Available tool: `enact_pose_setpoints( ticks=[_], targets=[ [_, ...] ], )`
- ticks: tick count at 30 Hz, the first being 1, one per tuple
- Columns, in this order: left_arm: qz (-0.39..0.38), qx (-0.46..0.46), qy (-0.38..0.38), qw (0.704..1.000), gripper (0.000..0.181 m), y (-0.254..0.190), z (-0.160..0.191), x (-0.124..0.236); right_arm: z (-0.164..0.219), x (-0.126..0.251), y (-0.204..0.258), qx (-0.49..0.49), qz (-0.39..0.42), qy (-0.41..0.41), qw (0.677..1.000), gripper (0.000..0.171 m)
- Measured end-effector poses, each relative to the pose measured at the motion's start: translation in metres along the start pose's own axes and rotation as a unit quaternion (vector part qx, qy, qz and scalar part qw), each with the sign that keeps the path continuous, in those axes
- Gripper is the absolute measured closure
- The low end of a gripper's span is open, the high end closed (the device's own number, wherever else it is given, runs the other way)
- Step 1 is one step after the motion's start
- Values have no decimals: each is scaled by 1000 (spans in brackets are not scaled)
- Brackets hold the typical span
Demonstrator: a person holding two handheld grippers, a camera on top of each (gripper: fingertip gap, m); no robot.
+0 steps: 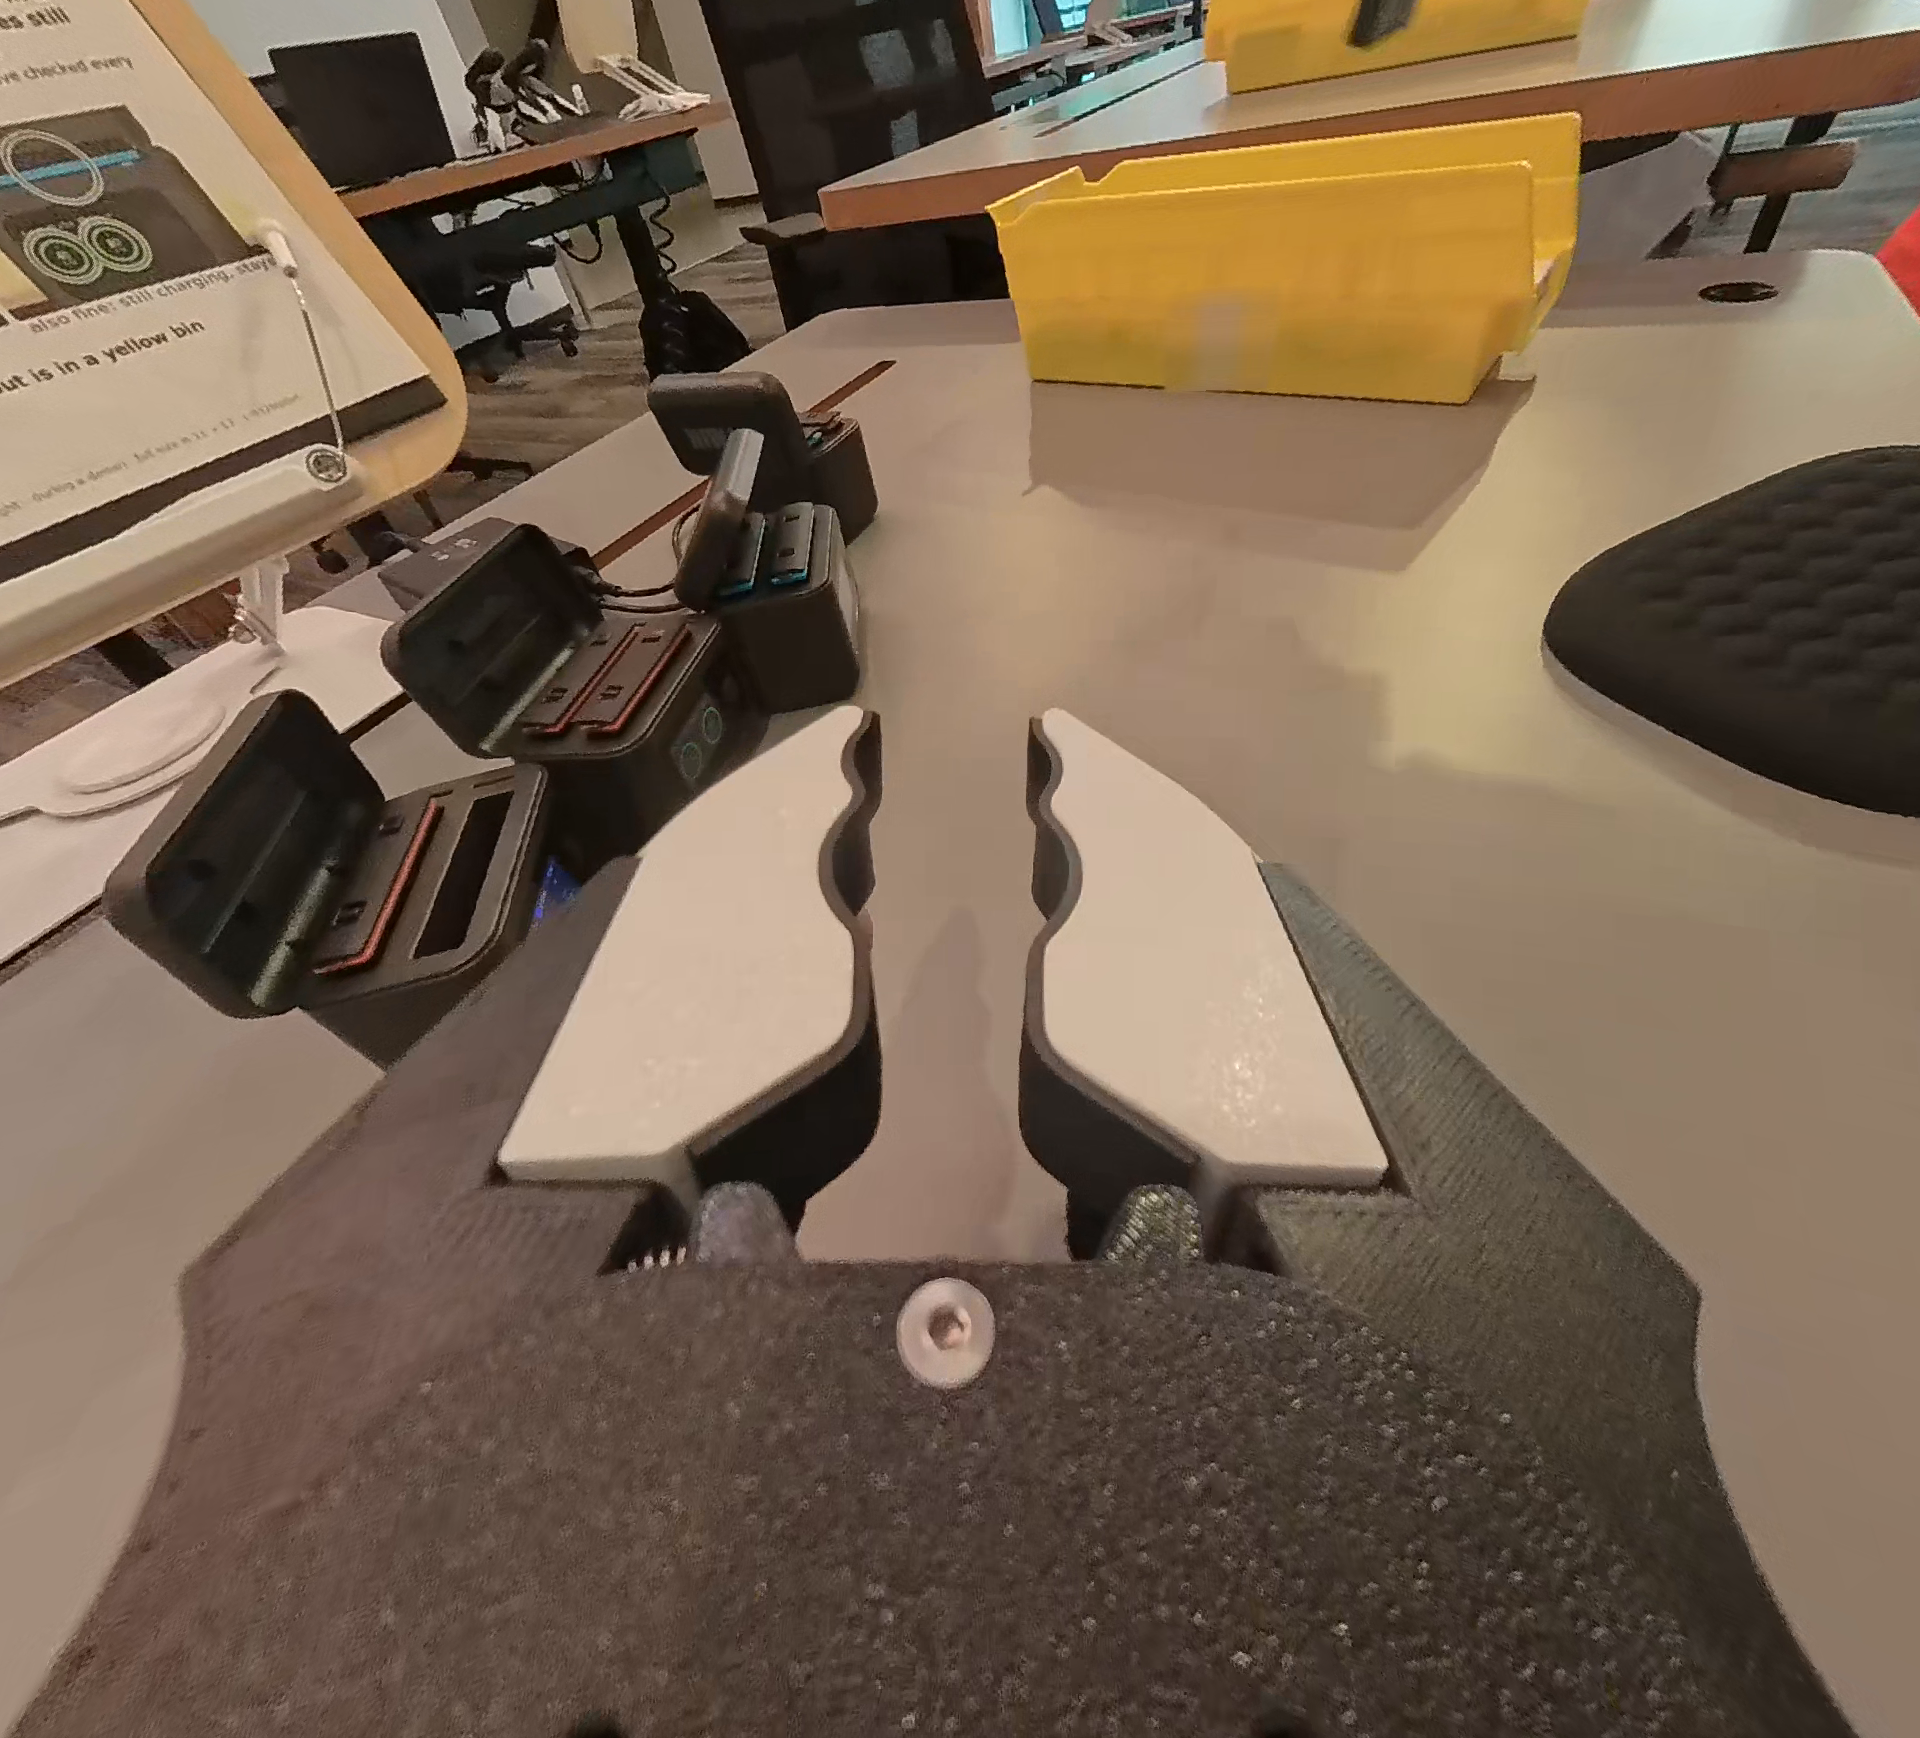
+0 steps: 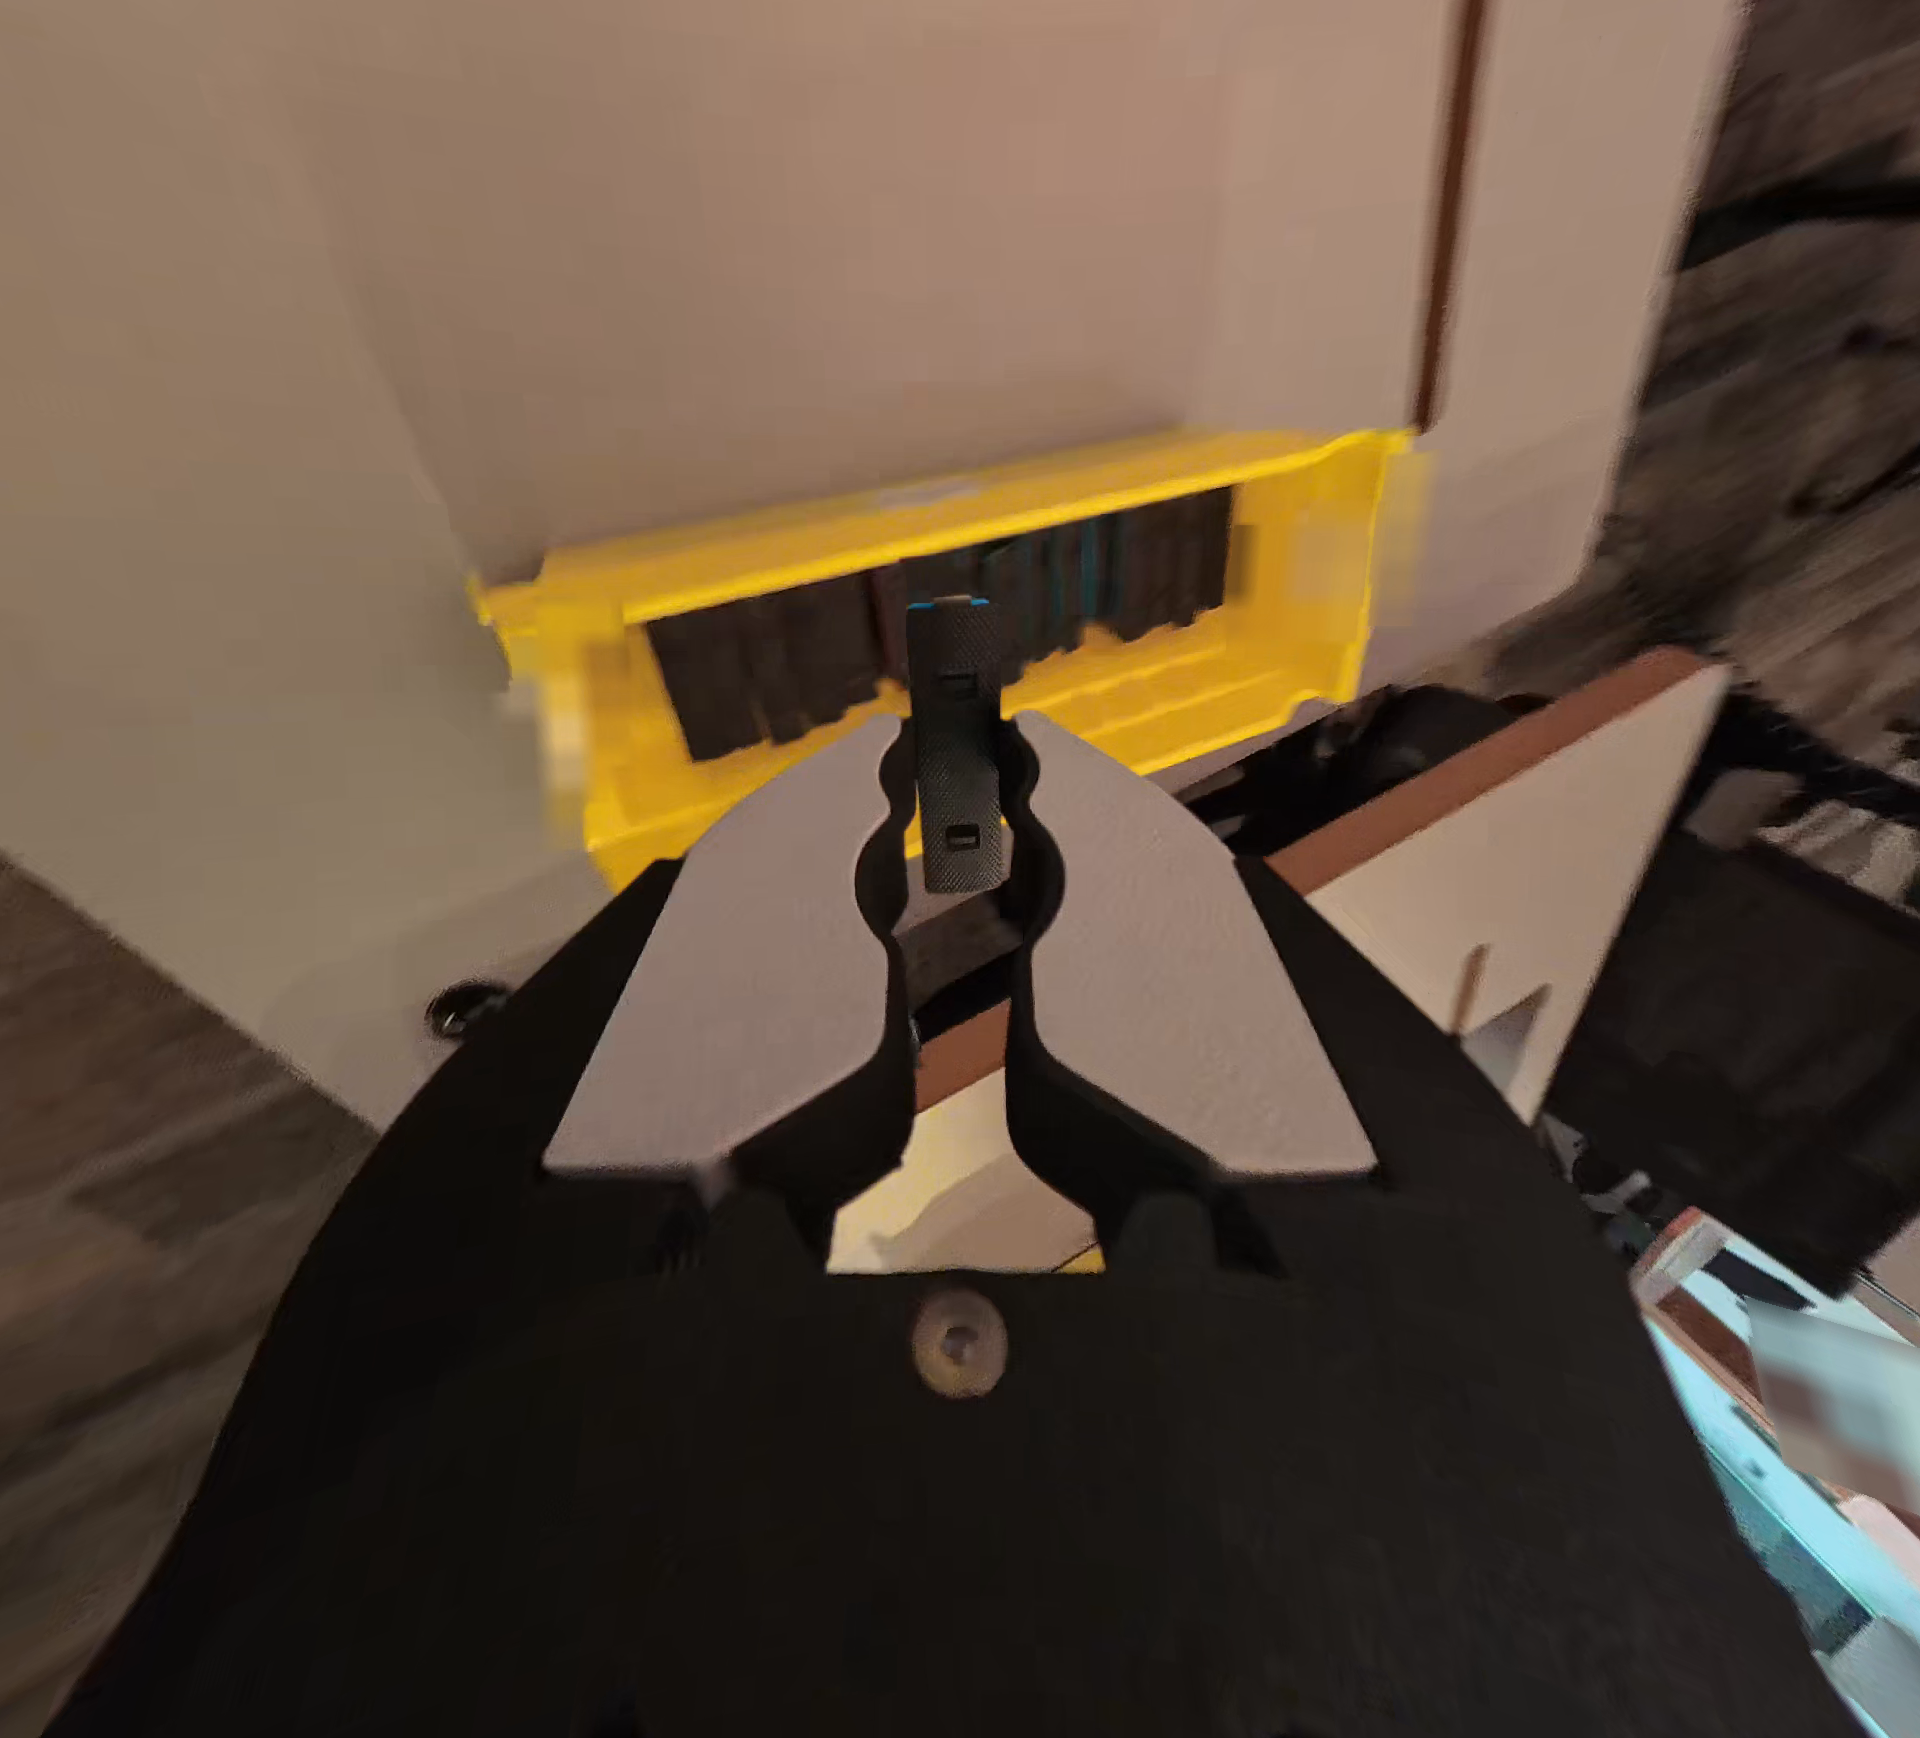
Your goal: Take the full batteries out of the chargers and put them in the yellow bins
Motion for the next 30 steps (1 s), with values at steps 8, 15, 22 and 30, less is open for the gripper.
enact_pose_setpoints(
  ticks=[8, 15, 22, 30],
  targets=[
    [-8, -5, 20, 1000, 157, 0, 6, -5, 32, -63, 57, 29, -80, 22, 996, 156],
    [-15, -17, 38, 999, 158, -4, 10, -9, 32, -93, 78, 57, -101, 13, 993, 157],
    [-24, -17, 42, 999, 159, -3, 11, -9, 30, -110, 83, 69, -87, 16, 994, 157],
    [-26, -19, 47, 998, 159, -3, 13, -10, 30, -113, 82, 57, -74, 17, 996, 152]
  ],
)
Point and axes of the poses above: each gripper's, where its closed fingertips meet, x back along the fingers, z out of its underside, y = z × x across the jaws, the point moved 10 cm from there along x, back along the fingers, and after that the axes turned 5 degrees about x, right-handed, at the moved point
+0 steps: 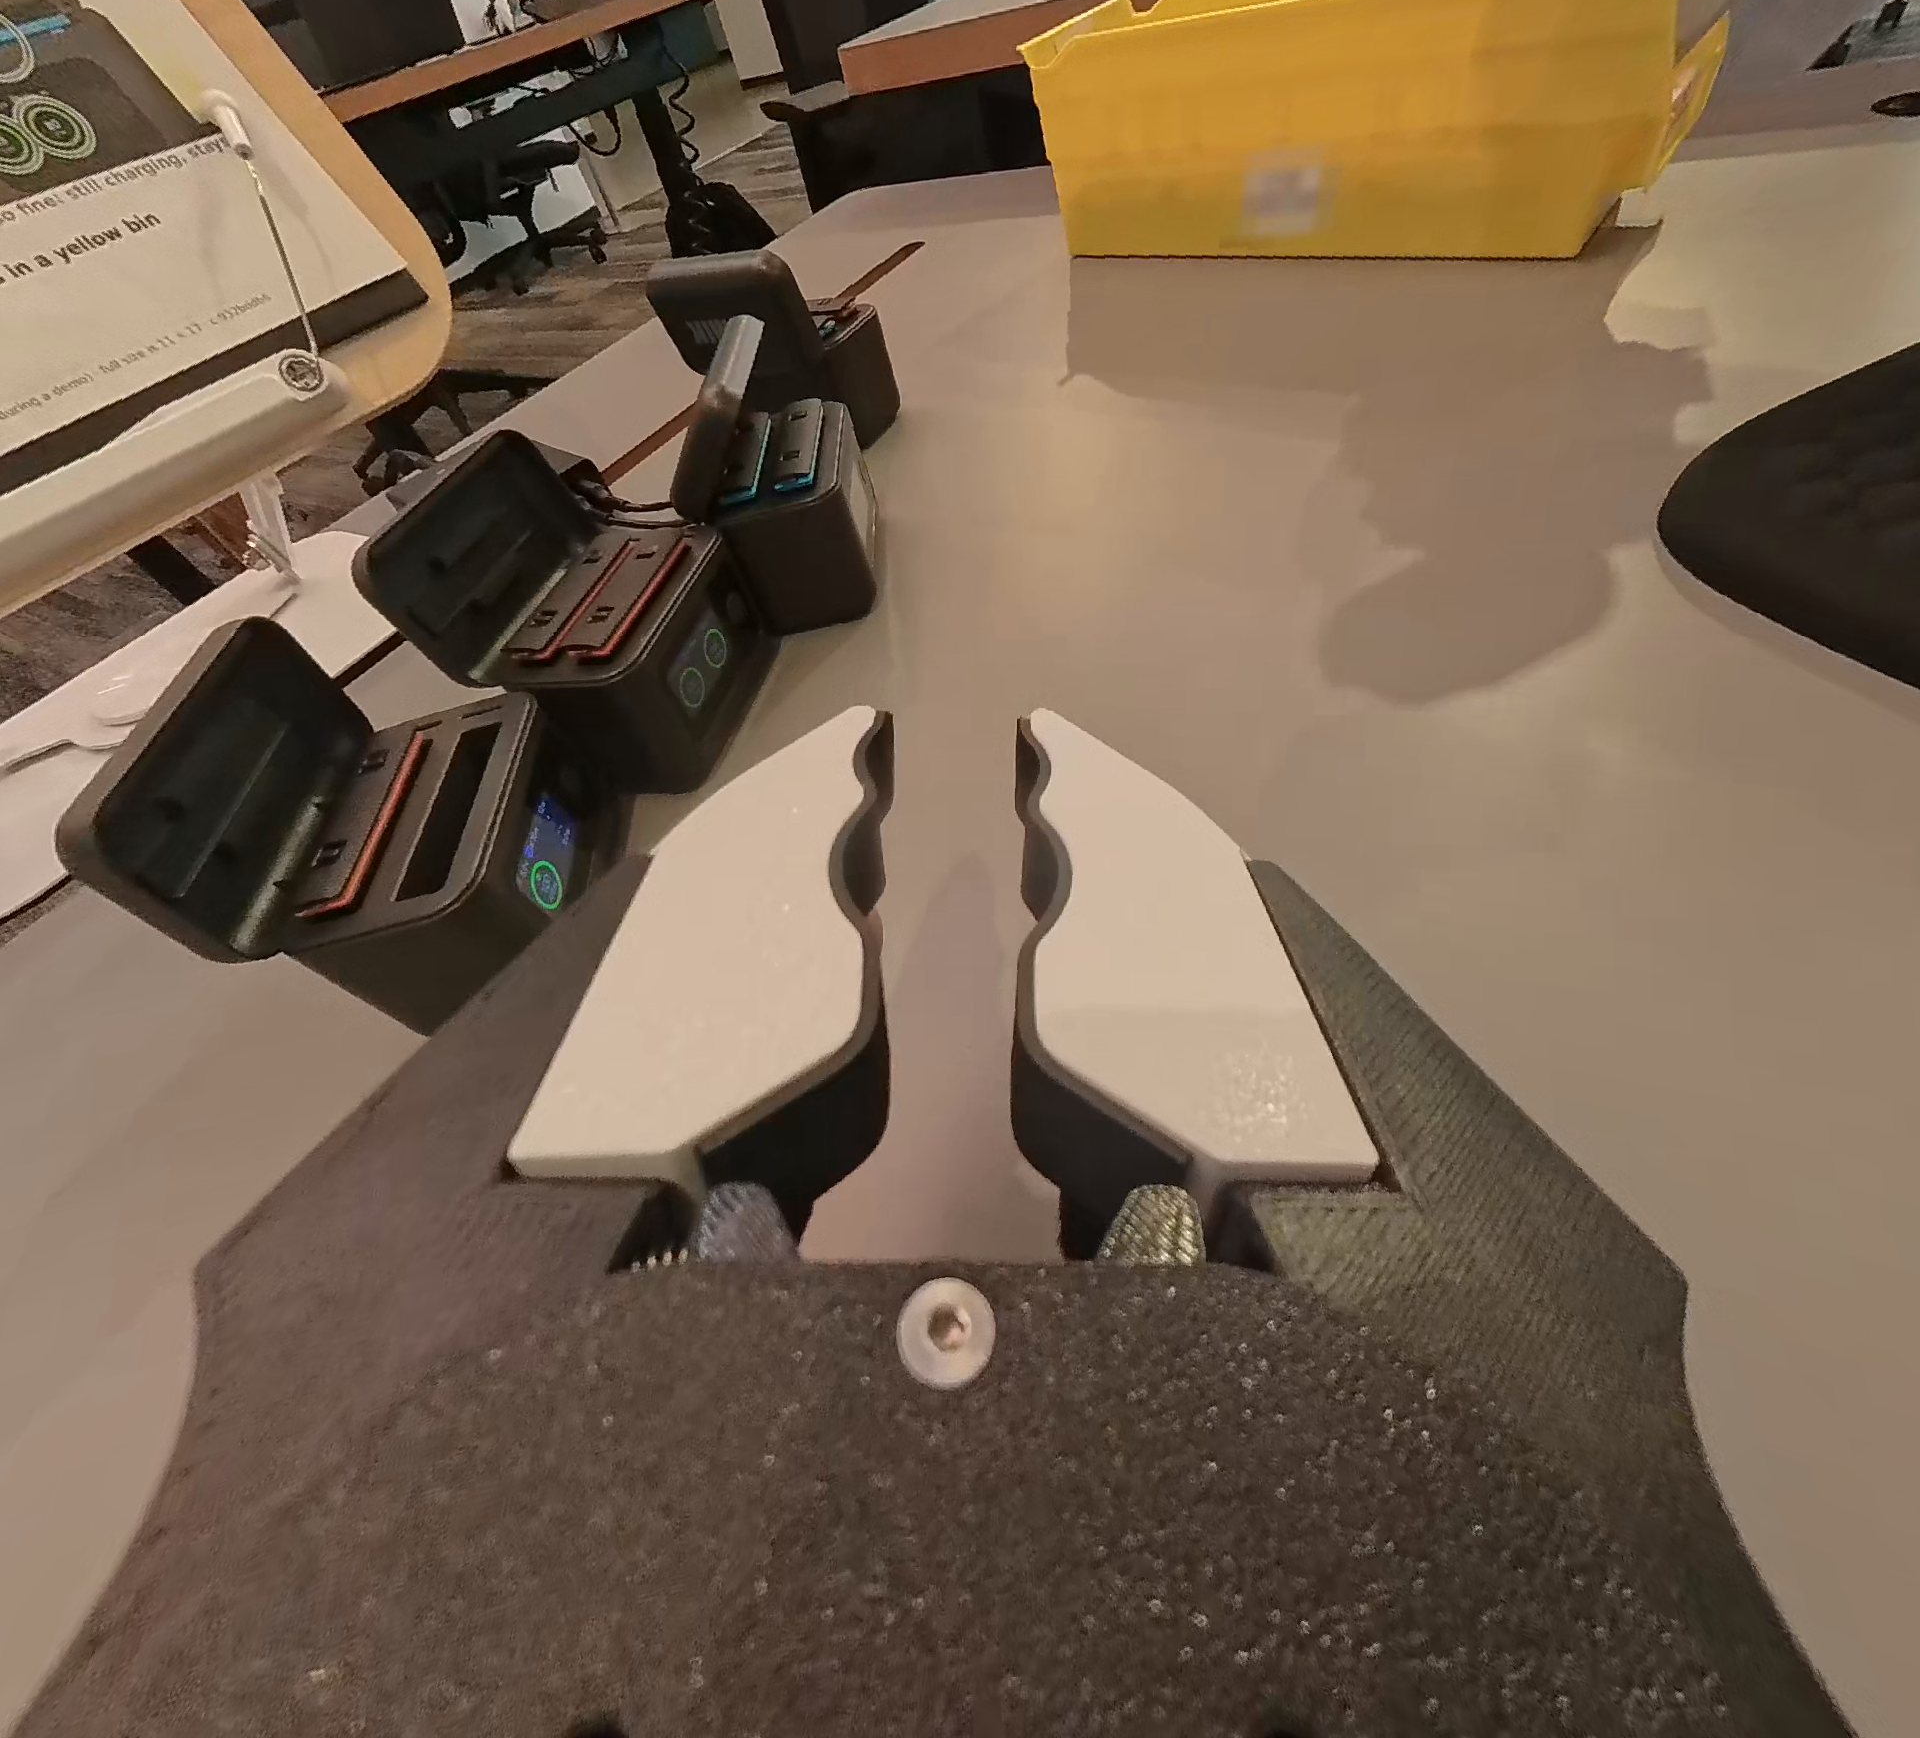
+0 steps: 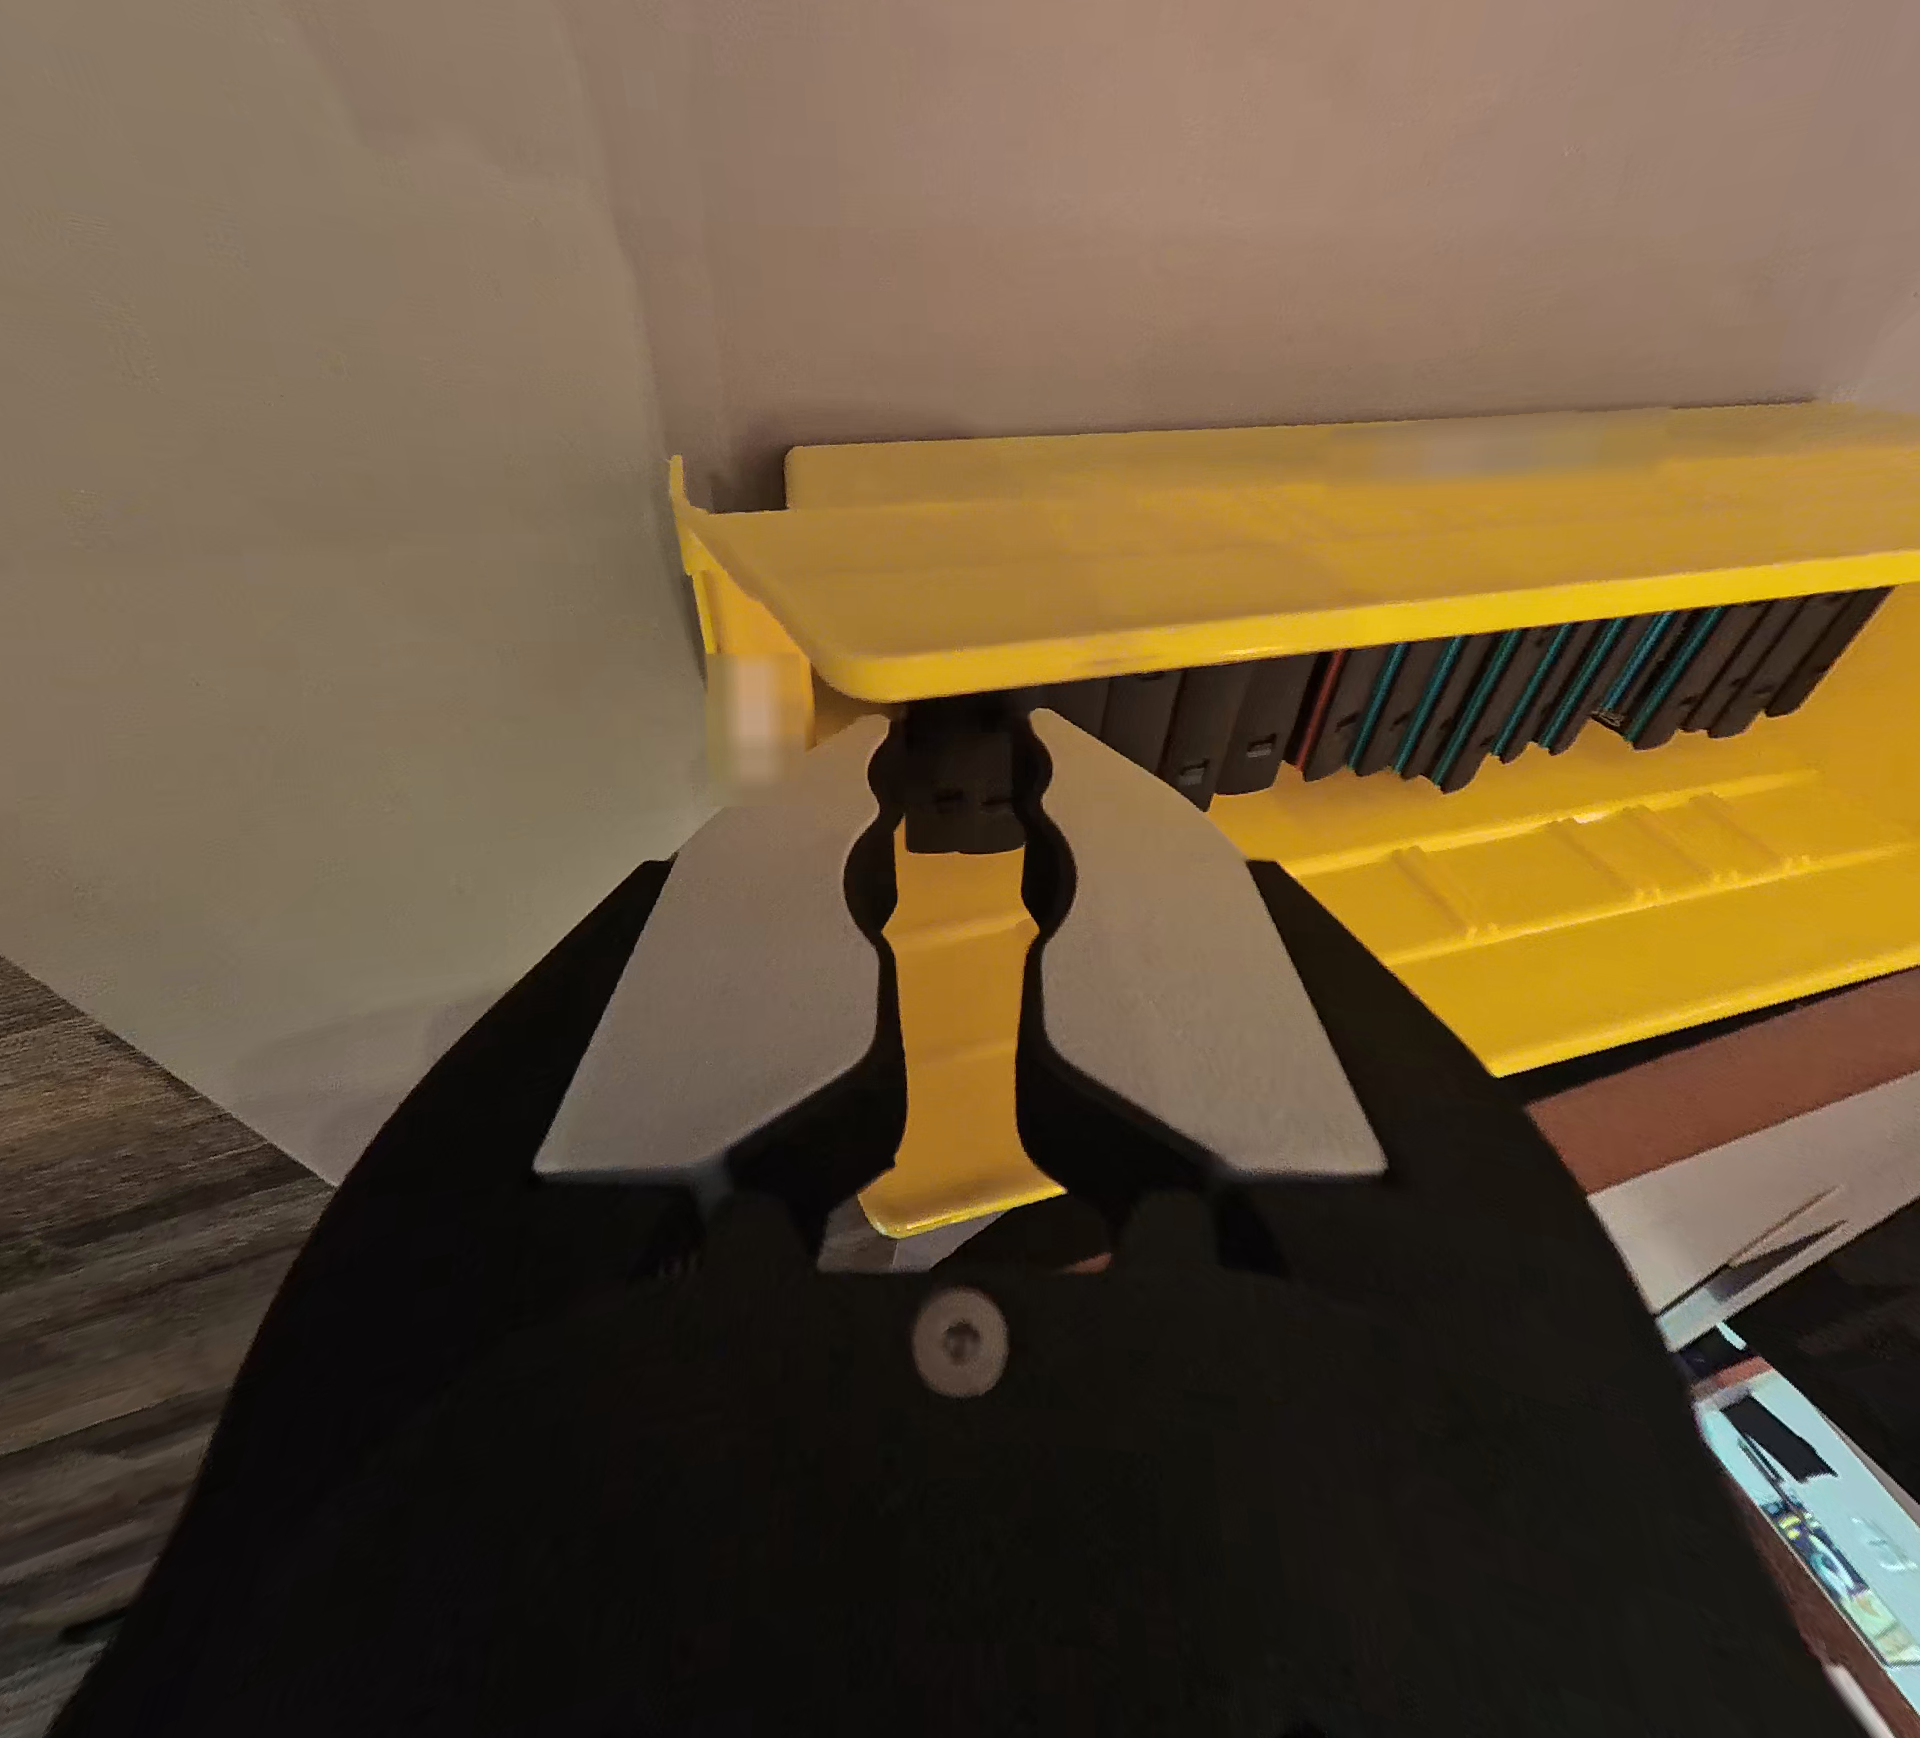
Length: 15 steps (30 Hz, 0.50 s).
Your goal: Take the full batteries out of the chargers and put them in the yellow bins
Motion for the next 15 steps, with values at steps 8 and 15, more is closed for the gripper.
enact_pose_setpoints(
  ticks=[8, 15],
  targets=[
    [-8, 5, 3, 1000, 159, 3, 1, 0, 2, 5, -1, -15, -6, 0, 1000, 149],
    [-63, 31, 20, 997, 158, 16, 4, 1, 8, 10, 0, -31, 16, -1, 999, 149]
  ],
)
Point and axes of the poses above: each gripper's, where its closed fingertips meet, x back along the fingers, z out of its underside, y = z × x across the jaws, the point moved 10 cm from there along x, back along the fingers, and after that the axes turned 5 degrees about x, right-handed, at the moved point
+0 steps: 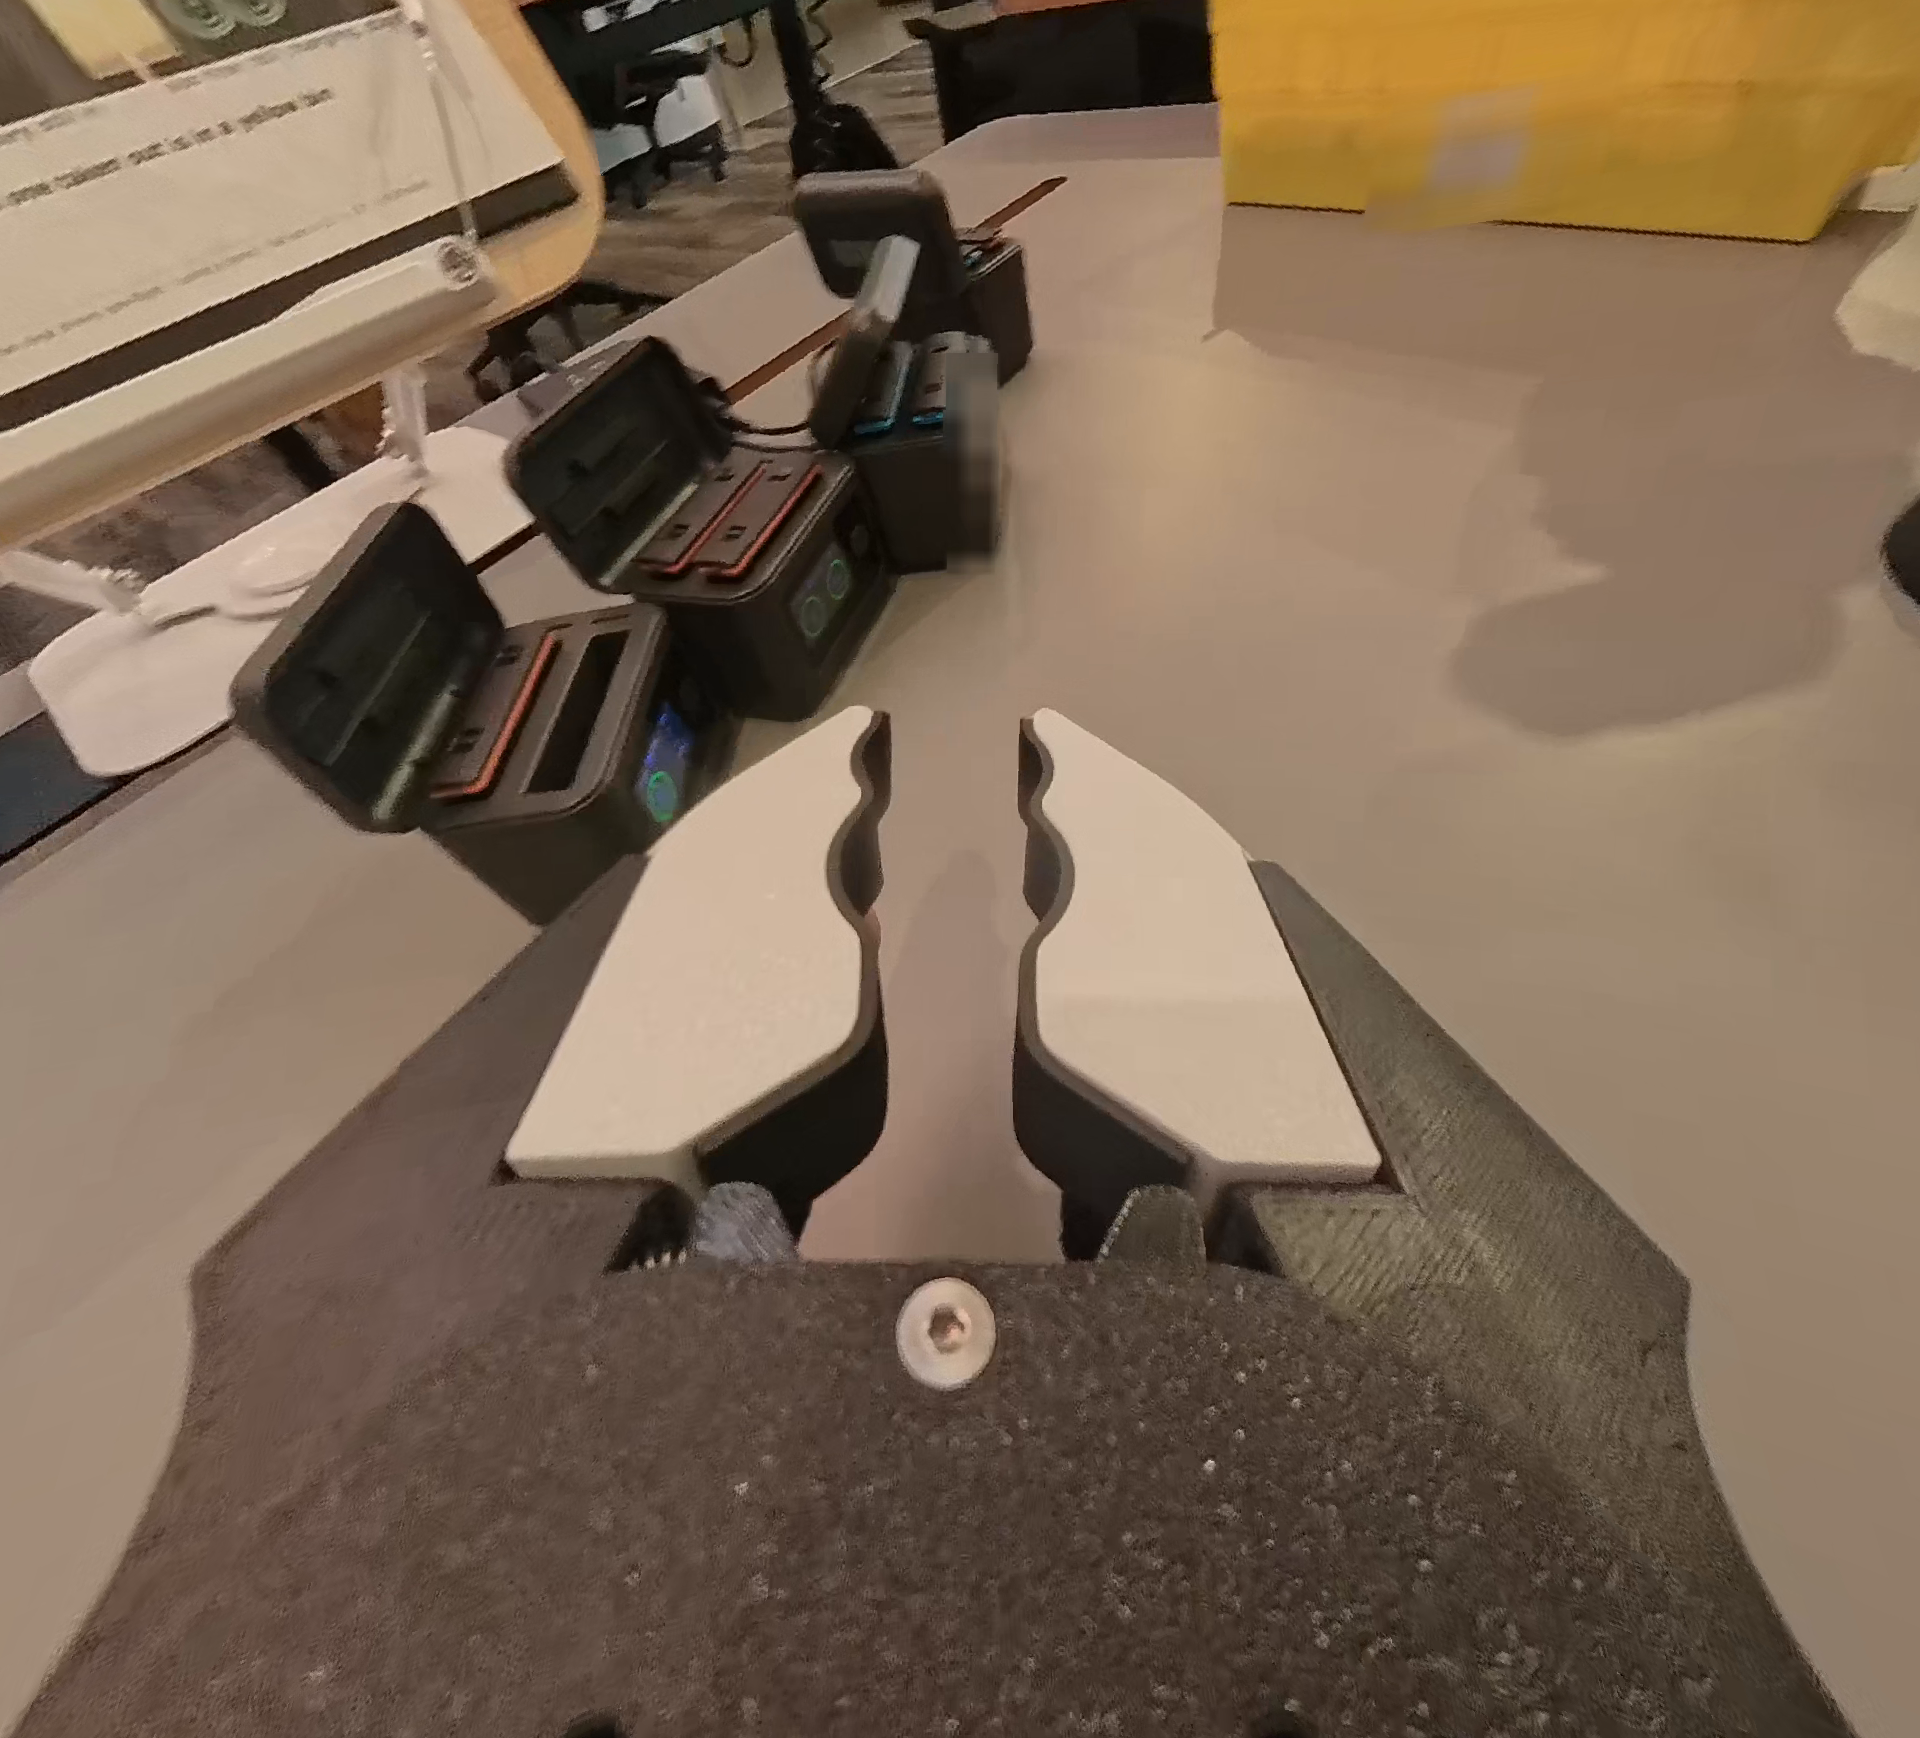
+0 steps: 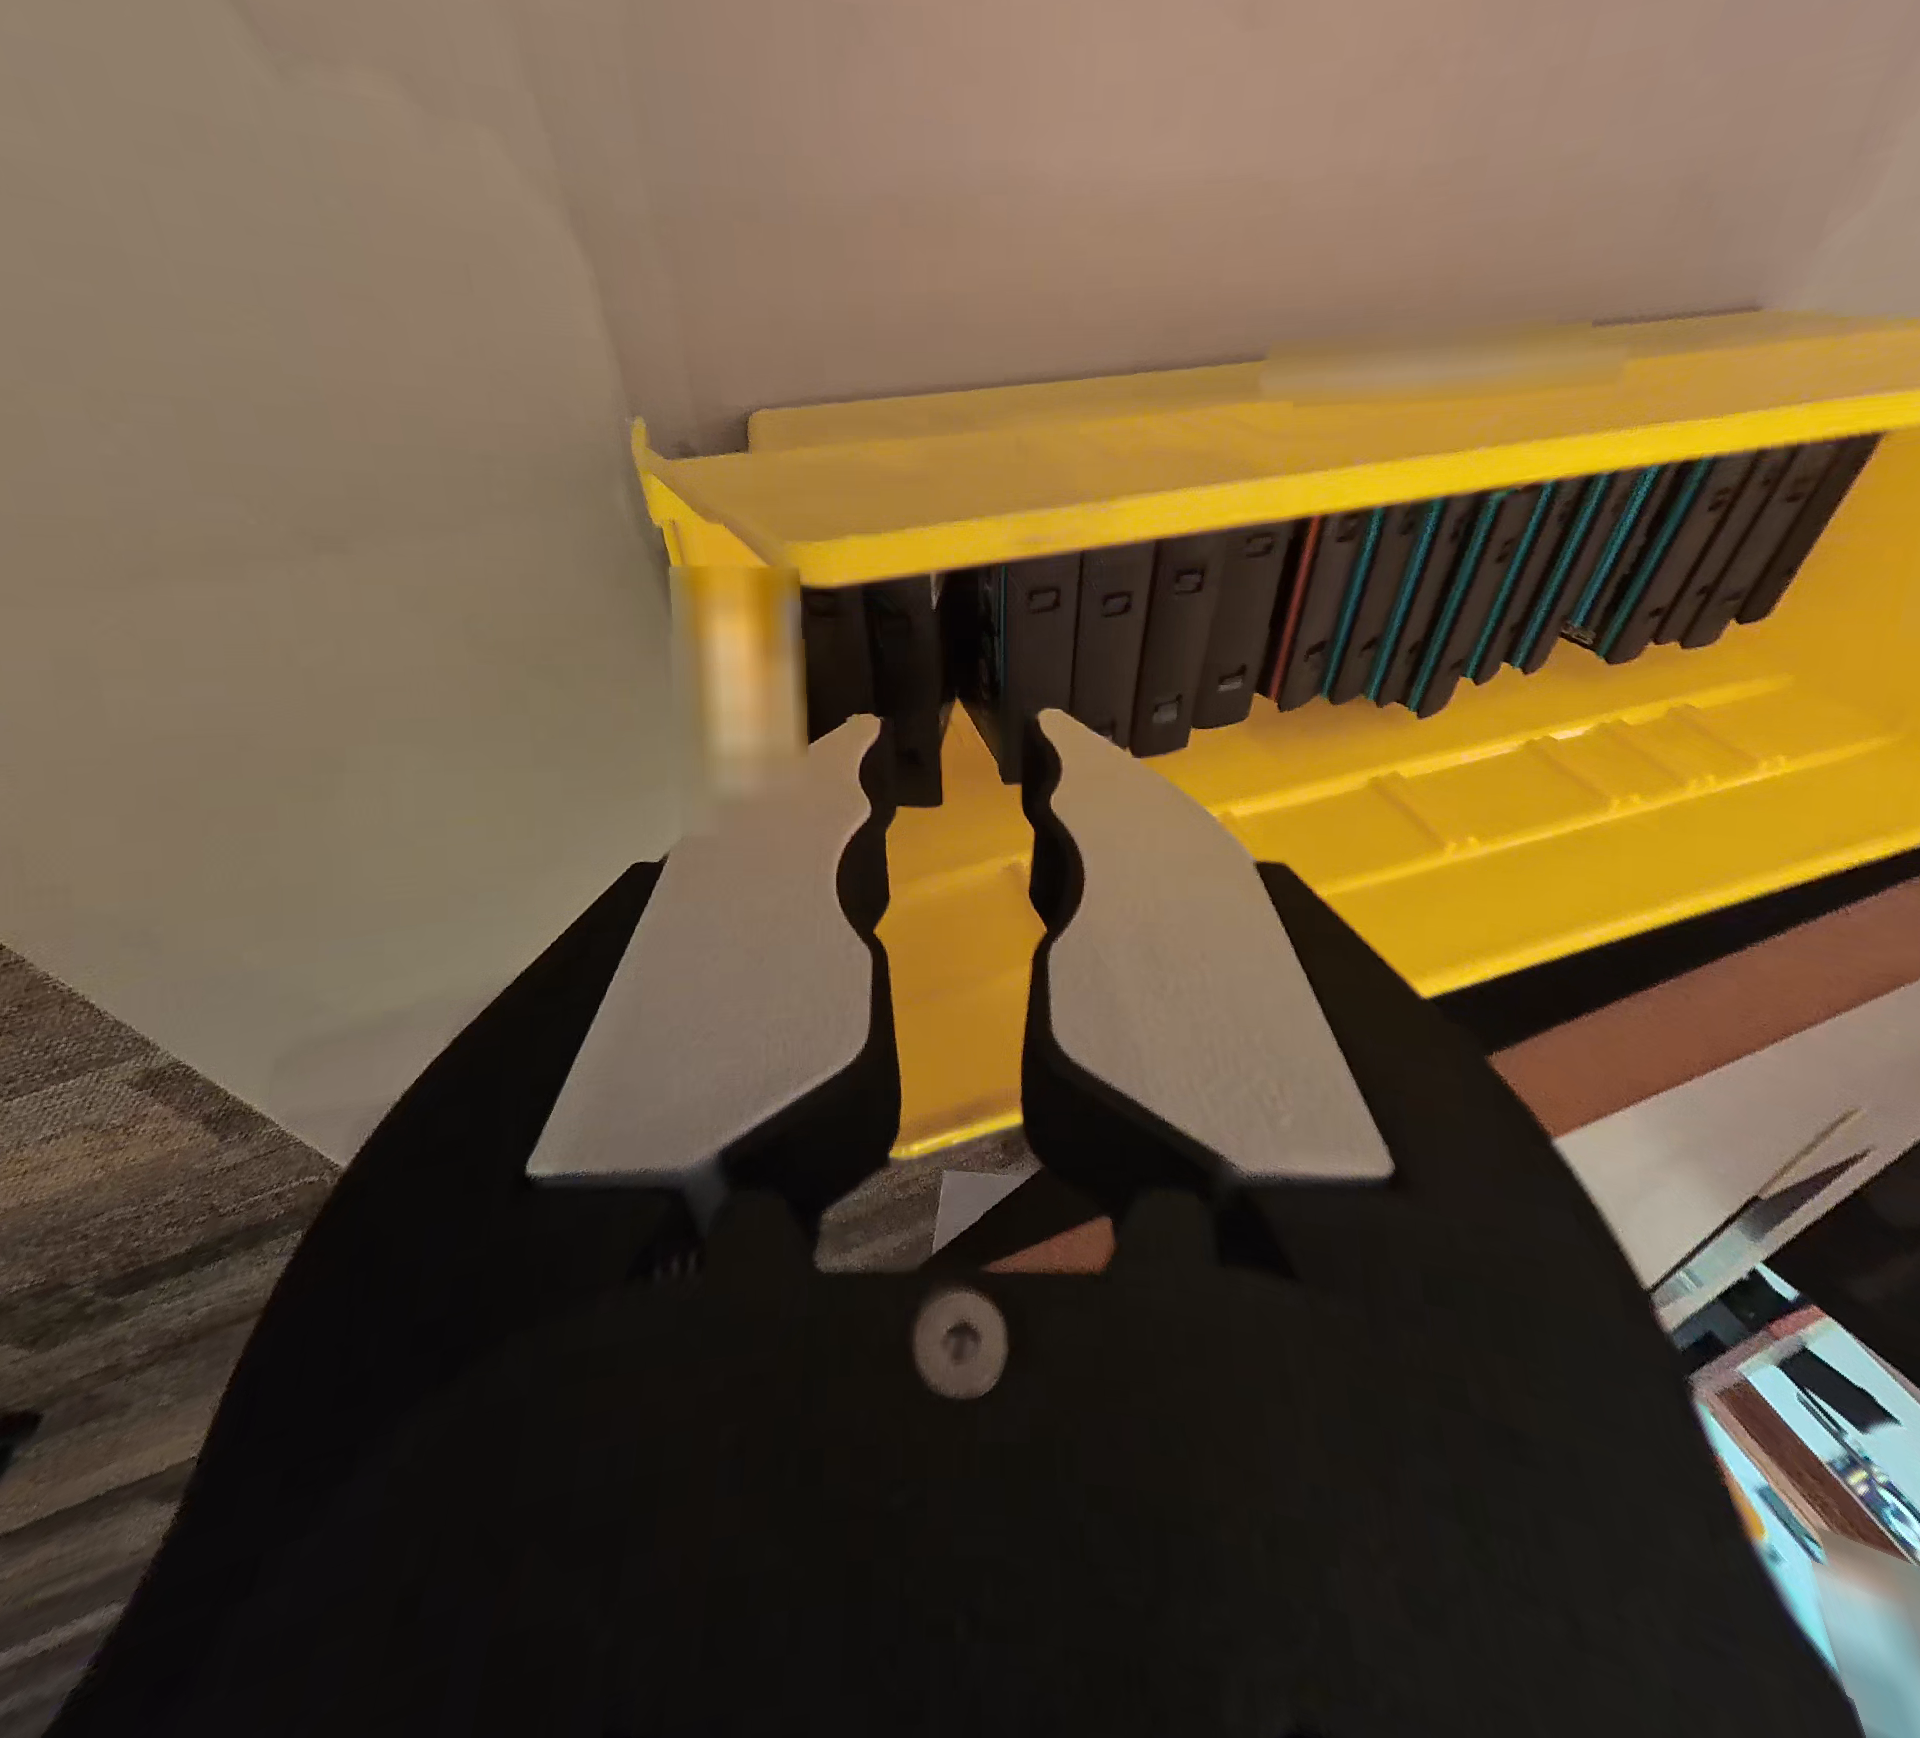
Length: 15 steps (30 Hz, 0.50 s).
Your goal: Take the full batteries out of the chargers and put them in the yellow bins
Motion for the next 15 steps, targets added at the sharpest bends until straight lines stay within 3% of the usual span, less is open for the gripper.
enact_pose_setpoints(
  ticks=[3, 8, 15],
  targets=[
    [-56, 27, 14, 998, 153, 13, 2, -1, 6, 14, -6, -13, 27, 1, 1000, 149],
    [-130, 95, 54, 985, 125, 41, 7, -6, 4, 63, -27, -65, 119, -33, 990, 149],
    [-141, 144, 137, 970, 91, 76, 14, -32, -61, 106, -43, -142, 204, -211, 945, 135]
  ],
)
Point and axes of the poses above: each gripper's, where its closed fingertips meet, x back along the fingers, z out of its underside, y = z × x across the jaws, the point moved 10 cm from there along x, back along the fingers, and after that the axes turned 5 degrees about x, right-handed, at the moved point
